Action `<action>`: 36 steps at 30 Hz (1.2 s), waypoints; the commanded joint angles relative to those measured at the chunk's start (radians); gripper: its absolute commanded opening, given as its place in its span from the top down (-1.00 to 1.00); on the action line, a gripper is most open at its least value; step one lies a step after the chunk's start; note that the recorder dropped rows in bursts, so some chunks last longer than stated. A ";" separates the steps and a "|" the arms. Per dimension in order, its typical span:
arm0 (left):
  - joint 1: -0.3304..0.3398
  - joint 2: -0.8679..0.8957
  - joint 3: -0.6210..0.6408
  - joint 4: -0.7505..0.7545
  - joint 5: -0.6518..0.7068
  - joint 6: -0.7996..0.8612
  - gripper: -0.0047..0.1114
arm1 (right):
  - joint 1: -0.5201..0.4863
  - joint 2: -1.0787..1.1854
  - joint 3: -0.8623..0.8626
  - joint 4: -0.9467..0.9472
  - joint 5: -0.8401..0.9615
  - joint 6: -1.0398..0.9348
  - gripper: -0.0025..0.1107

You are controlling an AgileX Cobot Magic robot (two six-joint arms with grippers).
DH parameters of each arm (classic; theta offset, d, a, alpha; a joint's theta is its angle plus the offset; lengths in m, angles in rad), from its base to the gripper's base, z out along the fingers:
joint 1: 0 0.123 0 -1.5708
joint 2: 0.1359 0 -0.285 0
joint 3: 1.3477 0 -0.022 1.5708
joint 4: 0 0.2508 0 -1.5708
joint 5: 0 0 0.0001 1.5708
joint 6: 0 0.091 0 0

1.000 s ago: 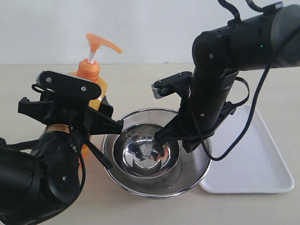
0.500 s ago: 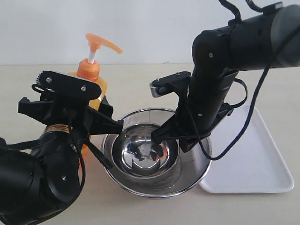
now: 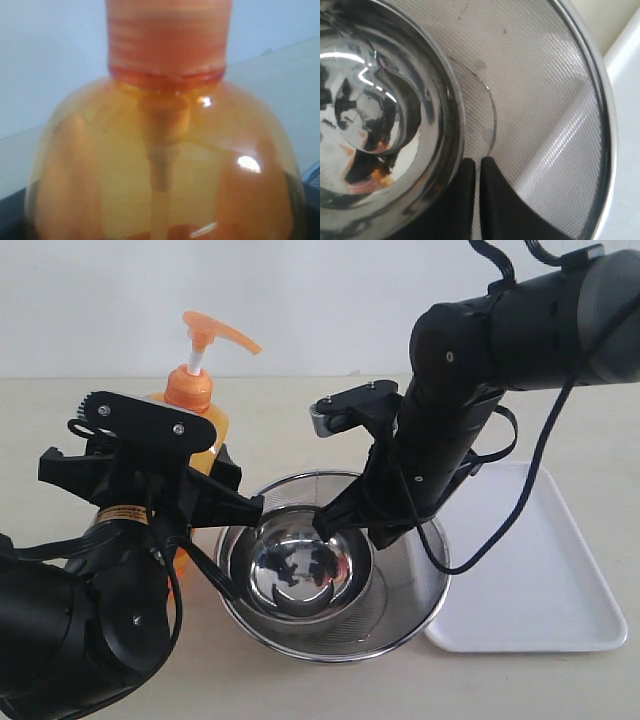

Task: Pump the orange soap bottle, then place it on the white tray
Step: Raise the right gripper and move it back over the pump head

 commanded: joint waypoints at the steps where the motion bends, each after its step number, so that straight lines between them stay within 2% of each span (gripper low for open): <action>1: -0.004 -0.005 -0.012 0.034 -0.068 0.003 0.84 | 0.001 -0.003 0.001 -0.016 -0.033 -0.015 0.96; 12: -0.004 -0.005 -0.012 0.034 -0.068 0.003 0.84 | 0.001 -0.061 -0.159 -0.222 0.128 0.046 0.96; 17: -0.004 -0.005 -0.012 0.034 -0.066 0.003 0.84 | 0.001 -0.152 -0.164 -0.211 0.077 0.005 0.96; 20: -0.004 -0.005 -0.012 0.034 -0.066 0.003 0.84 | 0.001 -0.219 -0.164 -0.207 -0.020 -0.077 0.96; 24: -0.004 -0.005 -0.012 0.034 -0.066 0.003 0.84 | 0.001 -0.292 -0.171 -0.154 -0.139 -0.188 0.96; 32: -0.004 -0.005 -0.012 0.034 -0.054 0.003 0.84 | 0.001 -0.262 -0.248 0.188 -0.142 -0.513 0.96; 36: -0.004 -0.005 -0.012 0.034 -0.040 0.003 0.84 | 0.001 -0.208 -0.313 0.211 -0.137 -0.534 0.96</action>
